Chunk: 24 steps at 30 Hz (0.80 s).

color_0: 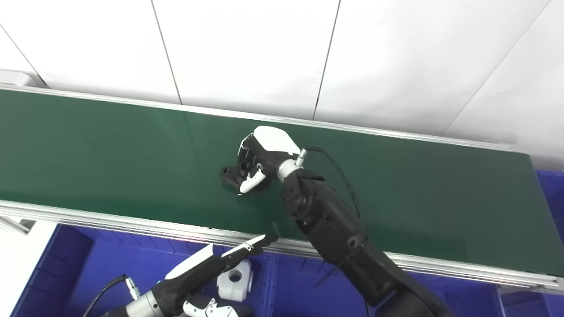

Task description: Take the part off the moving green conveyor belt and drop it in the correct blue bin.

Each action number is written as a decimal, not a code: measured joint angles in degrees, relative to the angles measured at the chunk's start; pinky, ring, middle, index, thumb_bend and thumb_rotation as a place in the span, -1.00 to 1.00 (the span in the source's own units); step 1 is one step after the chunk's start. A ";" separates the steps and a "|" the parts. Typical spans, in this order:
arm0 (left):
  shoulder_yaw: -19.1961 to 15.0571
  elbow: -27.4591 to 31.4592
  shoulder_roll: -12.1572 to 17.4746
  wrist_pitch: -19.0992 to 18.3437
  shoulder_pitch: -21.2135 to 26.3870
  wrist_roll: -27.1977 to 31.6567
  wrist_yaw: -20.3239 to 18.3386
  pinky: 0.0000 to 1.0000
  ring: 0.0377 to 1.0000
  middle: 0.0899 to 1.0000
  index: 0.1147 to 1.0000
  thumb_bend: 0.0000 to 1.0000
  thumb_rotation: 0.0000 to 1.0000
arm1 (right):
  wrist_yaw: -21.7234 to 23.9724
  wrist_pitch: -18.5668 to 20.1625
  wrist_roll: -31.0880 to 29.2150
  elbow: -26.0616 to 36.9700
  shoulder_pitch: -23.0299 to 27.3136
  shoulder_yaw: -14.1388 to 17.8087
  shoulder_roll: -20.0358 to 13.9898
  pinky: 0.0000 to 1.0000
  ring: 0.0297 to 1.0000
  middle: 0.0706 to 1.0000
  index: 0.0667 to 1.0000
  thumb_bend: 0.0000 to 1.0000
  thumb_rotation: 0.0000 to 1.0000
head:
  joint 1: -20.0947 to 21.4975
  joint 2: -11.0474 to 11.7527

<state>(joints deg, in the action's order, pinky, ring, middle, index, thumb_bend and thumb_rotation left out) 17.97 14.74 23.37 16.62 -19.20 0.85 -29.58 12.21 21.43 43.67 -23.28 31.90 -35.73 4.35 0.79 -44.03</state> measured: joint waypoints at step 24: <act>0.11 0.00 0.62 -1.21 1.62 2.17 -2.09 0.95 1.00 1.00 0.98 -0.39 0.17 | 16.45 5.63 8.51 28.16 -7.50 7.71 -4.31 -0.22 -0.19 -0.04 -0.11 0.04 -1.00 | 5.45 -2.72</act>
<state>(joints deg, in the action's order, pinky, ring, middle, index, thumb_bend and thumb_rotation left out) 18.08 14.75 23.99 15.41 -17.58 3.02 -31.67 28.66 27.06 52.19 4.88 24.41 -28.01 0.04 6.24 -46.76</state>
